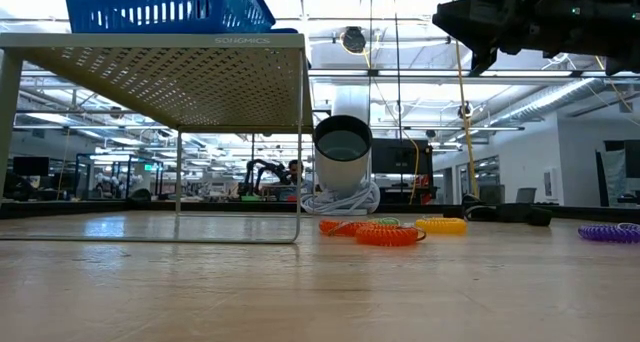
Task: Pick & Place Office Desk Supplies
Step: Put the black rubber band into the middle blue bin on the shelf
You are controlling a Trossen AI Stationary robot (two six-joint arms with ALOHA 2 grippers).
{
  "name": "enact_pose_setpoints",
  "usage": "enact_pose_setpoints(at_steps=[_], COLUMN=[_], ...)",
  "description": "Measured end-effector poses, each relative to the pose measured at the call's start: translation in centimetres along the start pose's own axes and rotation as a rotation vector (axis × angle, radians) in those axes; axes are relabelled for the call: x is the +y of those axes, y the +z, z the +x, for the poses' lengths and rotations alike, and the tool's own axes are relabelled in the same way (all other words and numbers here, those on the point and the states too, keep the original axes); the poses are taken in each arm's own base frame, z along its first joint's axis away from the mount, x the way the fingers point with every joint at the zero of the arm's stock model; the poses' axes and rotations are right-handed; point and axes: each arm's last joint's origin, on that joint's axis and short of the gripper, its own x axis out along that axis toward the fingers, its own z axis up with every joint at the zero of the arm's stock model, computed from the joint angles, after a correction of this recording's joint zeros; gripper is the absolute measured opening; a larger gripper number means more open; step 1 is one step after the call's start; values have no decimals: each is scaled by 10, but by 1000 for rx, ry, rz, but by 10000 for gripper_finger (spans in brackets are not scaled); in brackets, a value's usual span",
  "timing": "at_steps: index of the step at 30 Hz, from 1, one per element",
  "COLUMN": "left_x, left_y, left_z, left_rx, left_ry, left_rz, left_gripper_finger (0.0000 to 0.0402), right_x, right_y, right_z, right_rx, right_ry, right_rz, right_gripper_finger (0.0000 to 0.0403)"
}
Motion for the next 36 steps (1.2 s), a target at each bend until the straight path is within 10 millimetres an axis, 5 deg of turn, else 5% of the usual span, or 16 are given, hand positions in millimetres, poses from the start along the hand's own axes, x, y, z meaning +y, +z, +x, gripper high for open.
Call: enact_pose_setpoints(at_steps=[8,17,25,29,36], left_x=[1,1,2,4,5], left_y=[15,-4,10,11,0], left_z=[-28,-18,-27,-29,-22], left_rx=[-70,101,-24,-25,65], left_ry=[97,31,80,143,156], left_rz=[57,-33,65,69,58], left_gripper_finger=[294,294,294,294,294], right_x=[0,0,0,-6,-11], right_y=[0,0,-11,-21,-47], right_z=[0,0,0,-3,-13], right_rx=[0,6,112,208,478], right_ry=[2,1,-10,-186,-378], right_rz=[22,20,39,50,91], right_gripper_finger=[71,71,71,74,161])
